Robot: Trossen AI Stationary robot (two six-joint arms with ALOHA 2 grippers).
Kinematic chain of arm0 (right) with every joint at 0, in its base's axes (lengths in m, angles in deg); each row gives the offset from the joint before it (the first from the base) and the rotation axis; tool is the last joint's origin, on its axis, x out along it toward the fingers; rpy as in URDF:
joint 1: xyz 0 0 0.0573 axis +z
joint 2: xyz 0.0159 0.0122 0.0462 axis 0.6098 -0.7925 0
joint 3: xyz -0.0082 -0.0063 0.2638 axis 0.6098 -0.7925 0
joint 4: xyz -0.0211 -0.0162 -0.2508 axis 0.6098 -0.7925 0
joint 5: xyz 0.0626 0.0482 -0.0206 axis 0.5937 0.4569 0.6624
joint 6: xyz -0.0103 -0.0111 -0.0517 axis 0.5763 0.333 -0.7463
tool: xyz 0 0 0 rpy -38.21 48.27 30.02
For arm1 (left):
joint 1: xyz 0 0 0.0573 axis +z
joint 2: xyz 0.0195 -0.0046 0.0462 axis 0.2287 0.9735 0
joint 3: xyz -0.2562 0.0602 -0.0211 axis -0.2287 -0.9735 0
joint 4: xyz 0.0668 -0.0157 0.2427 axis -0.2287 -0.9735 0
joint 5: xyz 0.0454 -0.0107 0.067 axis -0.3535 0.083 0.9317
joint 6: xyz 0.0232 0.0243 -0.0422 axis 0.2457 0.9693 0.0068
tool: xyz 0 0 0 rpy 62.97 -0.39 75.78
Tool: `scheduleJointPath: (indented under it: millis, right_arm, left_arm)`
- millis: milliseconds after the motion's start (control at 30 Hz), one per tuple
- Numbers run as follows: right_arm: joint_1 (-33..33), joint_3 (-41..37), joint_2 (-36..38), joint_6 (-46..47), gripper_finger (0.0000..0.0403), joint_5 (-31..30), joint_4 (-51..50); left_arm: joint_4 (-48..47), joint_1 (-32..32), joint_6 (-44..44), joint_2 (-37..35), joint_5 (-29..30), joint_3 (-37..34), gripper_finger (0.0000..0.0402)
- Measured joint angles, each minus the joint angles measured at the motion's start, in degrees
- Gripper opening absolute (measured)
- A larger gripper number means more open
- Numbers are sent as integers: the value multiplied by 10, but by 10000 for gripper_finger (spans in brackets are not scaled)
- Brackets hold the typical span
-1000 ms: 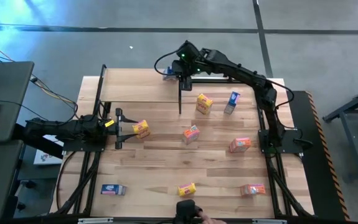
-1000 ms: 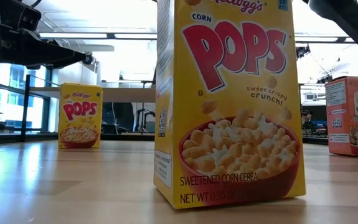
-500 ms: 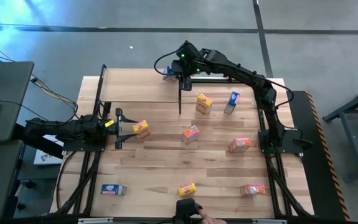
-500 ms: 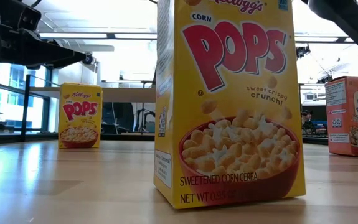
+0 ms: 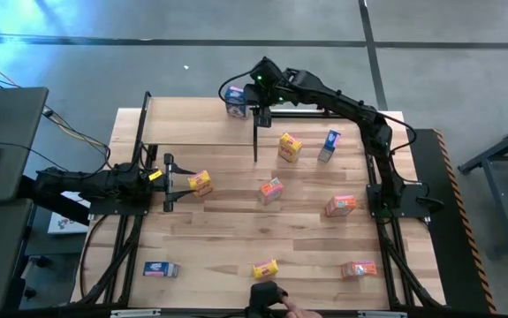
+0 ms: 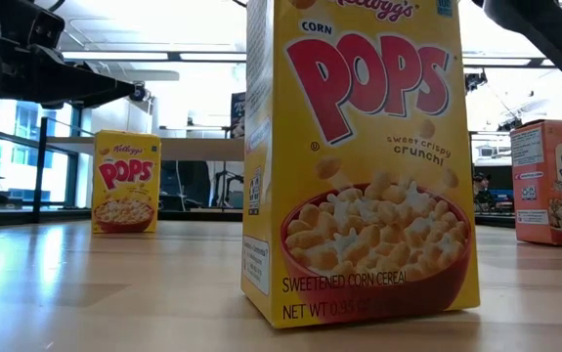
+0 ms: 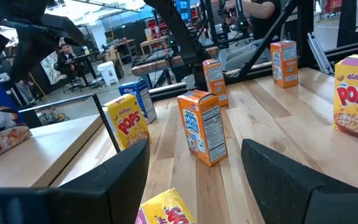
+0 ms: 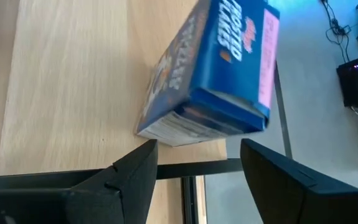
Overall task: Stack cereal on shelf
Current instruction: Put the middle blue cereal box on the shelf
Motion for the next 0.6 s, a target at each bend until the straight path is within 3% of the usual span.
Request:
scheduleJointPath:
  millis: [333,600]
  right_arm:
    - [12,0,19,56,223,-42,-52]
    - [40,0,21,117,223,16,-69]
  left_arm:
    - [0,0,0,0,0,0,246]
    - [0,0,0,0,0,0,246]
